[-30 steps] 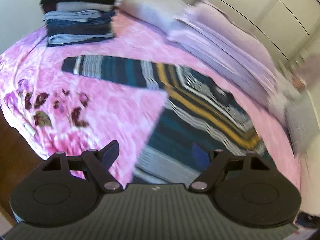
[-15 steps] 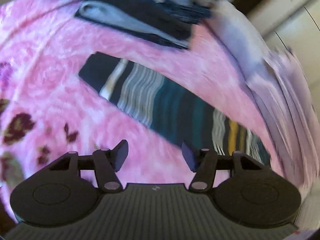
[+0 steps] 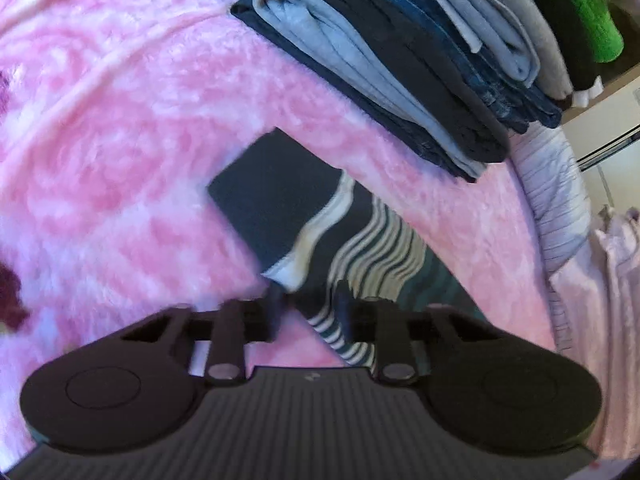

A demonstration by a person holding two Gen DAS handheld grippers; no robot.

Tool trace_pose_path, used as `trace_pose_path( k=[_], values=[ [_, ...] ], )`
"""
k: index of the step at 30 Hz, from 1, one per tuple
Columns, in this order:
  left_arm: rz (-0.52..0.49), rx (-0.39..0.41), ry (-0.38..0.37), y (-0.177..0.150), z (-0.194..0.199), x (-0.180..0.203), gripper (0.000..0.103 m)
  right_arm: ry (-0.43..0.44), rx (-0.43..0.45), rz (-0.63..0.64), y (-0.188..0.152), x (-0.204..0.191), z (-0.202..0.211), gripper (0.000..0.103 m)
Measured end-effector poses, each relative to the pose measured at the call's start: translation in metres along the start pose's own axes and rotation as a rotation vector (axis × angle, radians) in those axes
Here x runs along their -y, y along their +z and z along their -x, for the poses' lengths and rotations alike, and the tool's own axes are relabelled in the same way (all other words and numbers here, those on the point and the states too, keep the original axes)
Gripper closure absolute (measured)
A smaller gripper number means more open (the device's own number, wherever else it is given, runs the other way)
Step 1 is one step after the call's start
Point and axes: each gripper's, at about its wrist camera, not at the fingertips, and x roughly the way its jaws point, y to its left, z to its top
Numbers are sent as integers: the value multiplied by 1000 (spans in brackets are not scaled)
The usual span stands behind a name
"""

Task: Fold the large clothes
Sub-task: 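Move the left gripper to a sleeve cuff and grasp it, then fold the held sleeve across the sweater body with the left gripper and release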

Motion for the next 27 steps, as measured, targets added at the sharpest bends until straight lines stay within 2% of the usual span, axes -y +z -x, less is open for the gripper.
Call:
trace_pose_path(
  k=[2,5,8,11,13,17,18,19,20,21,22,24,26,27],
  values=[
    [-22,24,10,0,6,8,100,11,-2,3,2,-1,-3,41],
    [-146,98,6,-3,24,46,101,15,21,19,9,0,0,41],
    [-304,145,-99,-16,47,106,101,4,52,11,17,12,3,41],
    [-504,177,-276,-51,78,189,101,-8,79,-30,26,26,7,41],
    [-608,154,-408,-85,96,240,101,-14,101,-57,32,37,11,41],
    [-837,63,-726,-188,136,333,100,-9,137,-83,44,59,19,41],
    [-883,7,-808,-217,141,348,95,-9,144,-88,46,65,21,41],
    [-912,-44,-858,-241,143,358,92,-11,149,-92,48,71,21,41],
    [-957,-108,-908,-271,142,367,84,-14,151,-96,50,77,21,41],
    [-1011,-163,-935,-295,138,370,71,-18,151,-100,51,84,19,41],
    [-1064,-197,-919,-318,132,368,71,-21,148,-104,52,91,17,41],
    [-1142,-259,-807,-351,110,355,73,-30,143,-114,54,106,14,41],
    [-1151,-332,-675,-359,82,328,74,-25,141,-123,57,122,9,41],
    [-1155,-345,-613,-359,73,316,75,-21,140,-127,58,128,6,41]
  ],
)
